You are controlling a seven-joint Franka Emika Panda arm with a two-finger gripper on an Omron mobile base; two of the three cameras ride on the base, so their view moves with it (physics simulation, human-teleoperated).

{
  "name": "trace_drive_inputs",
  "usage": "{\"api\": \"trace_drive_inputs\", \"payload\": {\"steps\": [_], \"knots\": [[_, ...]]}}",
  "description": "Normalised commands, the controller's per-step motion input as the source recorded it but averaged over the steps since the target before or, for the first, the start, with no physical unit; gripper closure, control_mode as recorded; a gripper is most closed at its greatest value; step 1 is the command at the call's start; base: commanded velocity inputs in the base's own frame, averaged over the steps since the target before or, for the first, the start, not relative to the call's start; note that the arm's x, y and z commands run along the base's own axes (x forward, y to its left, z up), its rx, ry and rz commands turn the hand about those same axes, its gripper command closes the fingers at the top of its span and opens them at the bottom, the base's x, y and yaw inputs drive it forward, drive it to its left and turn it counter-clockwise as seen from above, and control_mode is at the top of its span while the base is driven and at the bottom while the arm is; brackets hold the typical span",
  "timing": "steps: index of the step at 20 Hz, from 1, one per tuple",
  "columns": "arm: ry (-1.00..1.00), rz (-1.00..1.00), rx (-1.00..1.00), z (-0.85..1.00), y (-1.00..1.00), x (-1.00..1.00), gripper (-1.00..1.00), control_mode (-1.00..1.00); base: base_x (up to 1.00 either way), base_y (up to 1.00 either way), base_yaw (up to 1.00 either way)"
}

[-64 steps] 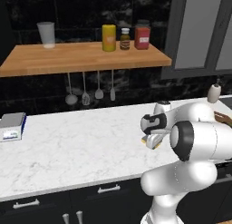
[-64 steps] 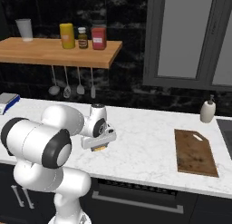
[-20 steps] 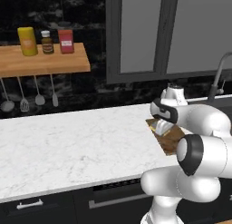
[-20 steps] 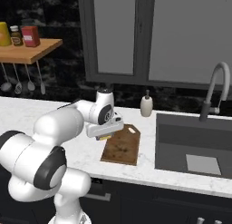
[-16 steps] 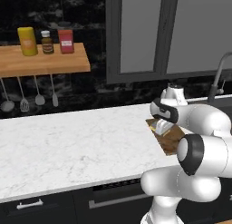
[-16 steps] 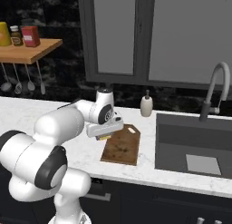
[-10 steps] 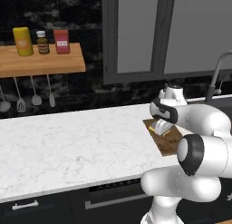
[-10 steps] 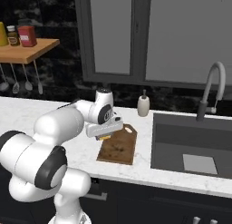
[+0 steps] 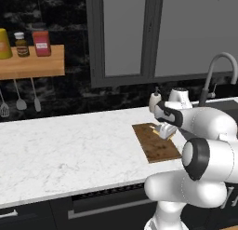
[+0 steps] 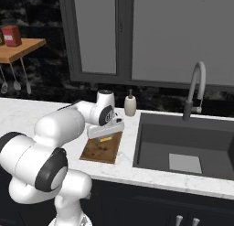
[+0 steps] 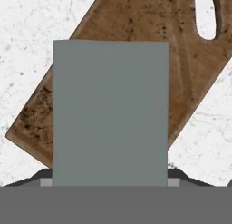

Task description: Pick up the sponge from the counter and clean the cutting board by briefly scrubbing or pressing down on the cutting board. Once finished, release the sponge.

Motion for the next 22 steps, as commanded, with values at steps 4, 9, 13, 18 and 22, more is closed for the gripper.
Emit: {"api": "trace_drive_inputs", "payload": {"steps": [4, 9, 13, 18, 22], "knots": [[0.00, 0.00, 0.00, 0.00, 0.00, 0.00, 1.00, -1.00, 0.00, 0.00, 0.00], [0.00, -0.01, 0.00, -0.27, -0.11, -0.06, 1.00, -1.00, 0.00, 0.00, 0.00], [0.01, 0.00, 0.00, -0.51, -0.18, -0.15, 1.00, -1.00, 0.00, 0.00, 0.00], [0.00, 0.00, 0.00, -0.42, -0.22, -0.10, 1.00, -1.00, 0.00, 0.00, 0.00], [0.00, 0.00, 0.00, -0.23, -0.06, -0.10, 1.00, -1.00, 0.00, 0.00, 0.00]]}}
